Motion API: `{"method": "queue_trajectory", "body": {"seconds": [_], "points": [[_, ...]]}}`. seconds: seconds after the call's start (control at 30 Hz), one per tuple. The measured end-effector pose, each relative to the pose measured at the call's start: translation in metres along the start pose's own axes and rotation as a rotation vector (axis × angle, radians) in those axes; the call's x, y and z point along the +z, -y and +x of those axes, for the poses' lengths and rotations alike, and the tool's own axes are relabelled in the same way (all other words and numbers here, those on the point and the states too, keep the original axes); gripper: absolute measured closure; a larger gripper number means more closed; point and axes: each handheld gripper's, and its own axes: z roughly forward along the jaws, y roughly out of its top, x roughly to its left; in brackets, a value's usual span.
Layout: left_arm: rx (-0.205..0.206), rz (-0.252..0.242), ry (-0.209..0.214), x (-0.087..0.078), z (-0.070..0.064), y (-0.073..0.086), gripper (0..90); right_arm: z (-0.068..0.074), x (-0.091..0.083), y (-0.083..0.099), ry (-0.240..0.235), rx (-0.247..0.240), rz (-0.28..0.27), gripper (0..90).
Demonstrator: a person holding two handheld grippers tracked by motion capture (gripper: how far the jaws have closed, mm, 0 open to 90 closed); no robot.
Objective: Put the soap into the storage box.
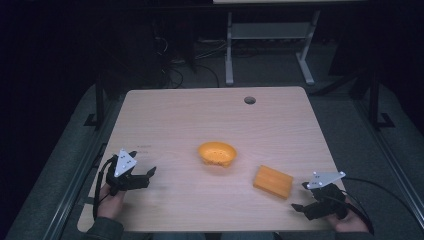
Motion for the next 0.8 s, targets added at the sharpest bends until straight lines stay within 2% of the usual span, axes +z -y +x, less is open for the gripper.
{"method": "queue_trajectory", "body": {"seconds": [0.3,0.8], "points": [[0.003,0.001,0.001,0.0,0.0,0.0,14.1,0.0,-0.001,-0.01,-0.003,-0.017,0.021,16.7],[-0.001,-0.007,0.002,-0.001,0.0,0.0,14.1,-0.002,0.001,-0.039,-0.001,-0.084,0.062,16.8]]}}
